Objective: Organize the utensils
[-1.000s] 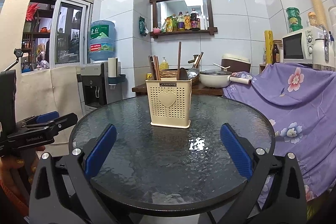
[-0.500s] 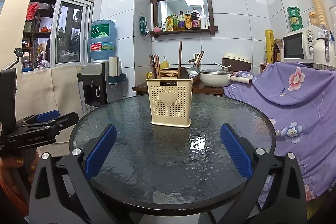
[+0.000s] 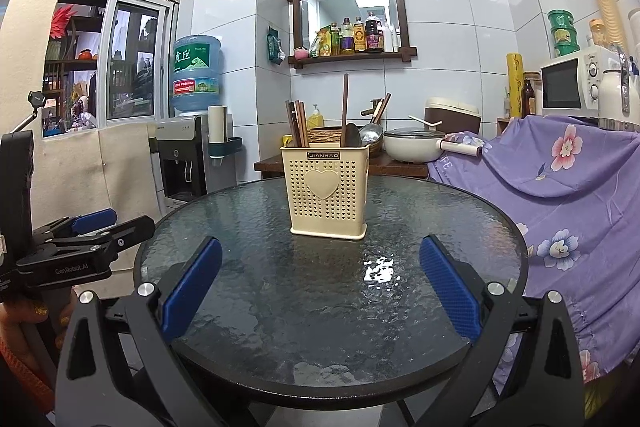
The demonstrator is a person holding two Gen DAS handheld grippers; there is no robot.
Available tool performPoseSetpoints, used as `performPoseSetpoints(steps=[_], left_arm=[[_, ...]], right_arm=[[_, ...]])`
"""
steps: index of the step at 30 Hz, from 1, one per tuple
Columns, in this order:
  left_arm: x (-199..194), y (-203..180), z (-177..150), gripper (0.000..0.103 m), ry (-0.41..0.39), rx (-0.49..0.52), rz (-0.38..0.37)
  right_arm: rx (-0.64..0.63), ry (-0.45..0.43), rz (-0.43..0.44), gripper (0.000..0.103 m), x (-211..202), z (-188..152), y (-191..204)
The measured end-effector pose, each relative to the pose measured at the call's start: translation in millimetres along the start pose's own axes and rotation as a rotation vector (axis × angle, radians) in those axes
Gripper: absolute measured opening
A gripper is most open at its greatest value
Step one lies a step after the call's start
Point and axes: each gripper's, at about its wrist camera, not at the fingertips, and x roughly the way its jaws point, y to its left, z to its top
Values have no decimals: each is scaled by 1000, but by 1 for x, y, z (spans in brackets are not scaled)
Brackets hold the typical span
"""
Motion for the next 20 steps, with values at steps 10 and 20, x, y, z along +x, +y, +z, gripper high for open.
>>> performPoseSetpoints(steps=[10,20], left_arm=[[0,-1,0,97,-1,-4,7],[1,1,1,97,13,-2,9]], right_arm=[[-3,9,1,97,2,-2,2],[-1,11,1,97,3,-3,1]])
